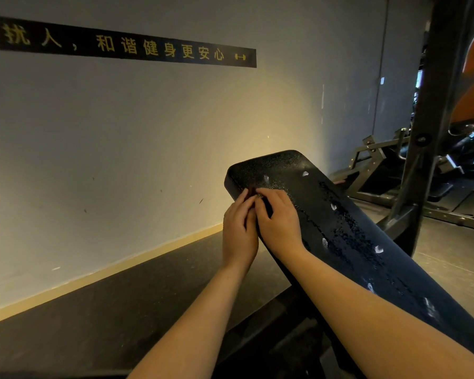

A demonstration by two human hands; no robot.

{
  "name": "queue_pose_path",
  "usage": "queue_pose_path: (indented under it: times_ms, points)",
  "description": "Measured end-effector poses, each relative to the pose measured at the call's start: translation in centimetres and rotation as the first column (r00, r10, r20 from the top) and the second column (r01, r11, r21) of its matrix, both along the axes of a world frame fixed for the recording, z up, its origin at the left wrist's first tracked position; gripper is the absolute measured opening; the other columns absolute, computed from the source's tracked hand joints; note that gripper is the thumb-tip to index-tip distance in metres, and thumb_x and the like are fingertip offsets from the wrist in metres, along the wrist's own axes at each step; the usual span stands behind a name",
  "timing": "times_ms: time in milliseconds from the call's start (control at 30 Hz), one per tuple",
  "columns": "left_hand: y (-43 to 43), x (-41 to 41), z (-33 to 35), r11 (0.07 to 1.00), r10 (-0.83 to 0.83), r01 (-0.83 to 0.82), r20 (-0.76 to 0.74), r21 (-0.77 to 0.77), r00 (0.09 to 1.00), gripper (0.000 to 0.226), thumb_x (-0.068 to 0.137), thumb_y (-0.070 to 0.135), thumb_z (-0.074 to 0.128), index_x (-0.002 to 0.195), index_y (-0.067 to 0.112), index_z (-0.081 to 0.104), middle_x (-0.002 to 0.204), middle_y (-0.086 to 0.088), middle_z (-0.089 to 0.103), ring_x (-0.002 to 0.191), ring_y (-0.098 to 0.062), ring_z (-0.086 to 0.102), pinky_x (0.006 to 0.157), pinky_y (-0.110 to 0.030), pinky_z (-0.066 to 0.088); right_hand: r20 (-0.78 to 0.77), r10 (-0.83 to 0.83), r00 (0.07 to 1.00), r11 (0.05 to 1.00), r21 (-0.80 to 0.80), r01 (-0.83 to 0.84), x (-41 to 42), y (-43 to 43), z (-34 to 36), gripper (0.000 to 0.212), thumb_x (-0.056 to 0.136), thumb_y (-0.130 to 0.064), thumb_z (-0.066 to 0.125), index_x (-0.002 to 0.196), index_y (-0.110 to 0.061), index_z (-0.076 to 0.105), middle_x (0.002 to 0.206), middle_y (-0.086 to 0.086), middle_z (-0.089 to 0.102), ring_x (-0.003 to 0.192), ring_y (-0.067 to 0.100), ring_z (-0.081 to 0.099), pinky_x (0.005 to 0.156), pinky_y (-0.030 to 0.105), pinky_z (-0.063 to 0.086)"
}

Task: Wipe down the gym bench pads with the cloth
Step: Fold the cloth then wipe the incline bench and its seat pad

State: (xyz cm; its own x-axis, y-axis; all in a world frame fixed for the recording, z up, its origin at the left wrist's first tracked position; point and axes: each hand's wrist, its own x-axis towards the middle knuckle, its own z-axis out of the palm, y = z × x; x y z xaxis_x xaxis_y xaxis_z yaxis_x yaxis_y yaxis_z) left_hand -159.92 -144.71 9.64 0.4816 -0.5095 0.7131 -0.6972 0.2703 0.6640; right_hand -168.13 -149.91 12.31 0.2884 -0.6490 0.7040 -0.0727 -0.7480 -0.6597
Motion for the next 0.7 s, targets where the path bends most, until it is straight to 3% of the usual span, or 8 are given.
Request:
queue_pose_path:
  times_ms: [167,367,533,600,700]
  points:
    - [-1.7,1.9,2.9,0.995,0.094,-0.096,-0.085,-0.018,0.992,0.037,0.109,0.026,0.041,0.143,0.026,0.053,0.16,0.009,0.037,0.146,-0.005,0.031,0.122,-0.037,0.03,-0.014,0.012,1.0,0.999,-0.05,-0.013,0.1,-0.5,-0.2,0.032,0.103,-0.029,0.05,0.132,-0.02,0.059,0.124,-0.008,0.058,0.11,0.005,0.055,0.093,0.022,0.046]
    - [-2.5,0.9,1.7,0.996,0.091,-0.09,-0.107,0.013,0.99,0.039,0.109,0.03,0.037,0.146,0.027,0.05,0.162,0.012,0.029,0.147,-0.005,0.028,0.121,-0.035,0.029,-0.001,0.032,0.999,0.999,0.0,-0.032,0.0,-0.4,0.1,0.033,0.103,-0.031,0.051,0.133,-0.022,0.059,0.122,-0.013,0.057,0.107,-0.003,0.053,0.084,0.005,0.037]
    - [0.7,-2.1,0.5,0.996,-0.057,0.07,-0.22,0.049,0.974,0.041,0.11,0.031,0.037,0.15,0.032,0.044,0.164,0.012,0.027,0.147,-0.002,0.027,0.122,-0.033,0.029,-0.043,0.115,0.992,0.991,0.077,-0.112,-1.1,0.4,0.5,0.031,0.102,-0.026,0.051,0.132,-0.025,0.06,0.126,-0.011,0.055,0.113,0.002,0.053,0.096,0.018,0.045]
    - [1.7,-2.5,0.7,0.993,-0.064,0.086,-0.253,0.075,0.965,0.042,0.11,0.03,0.035,0.152,0.031,0.041,0.163,0.009,0.03,0.147,-0.003,0.027,0.123,-0.037,0.028,-0.082,0.135,0.987,0.987,0.094,-0.127,-1.6,0.8,0.4,0.032,0.103,-0.025,0.05,0.132,-0.026,0.06,0.127,-0.009,0.055,0.115,0.005,0.053,0.1,0.026,0.047]
    - [2.7,-3.1,1.6,0.996,-0.055,0.071,-0.25,0.059,0.967,0.042,0.11,0.031,0.033,0.152,0.031,0.041,0.16,0.01,0.037,0.144,-0.006,0.035,0.12,-0.037,0.035,-0.068,0.195,0.978,0.973,0.138,-0.185,-2.7,1.5,0.6,0.035,0.103,-0.026,0.05,0.137,-0.028,0.056,0.127,-0.008,0.057,0.115,0.004,0.054,0.1,0.026,0.047]
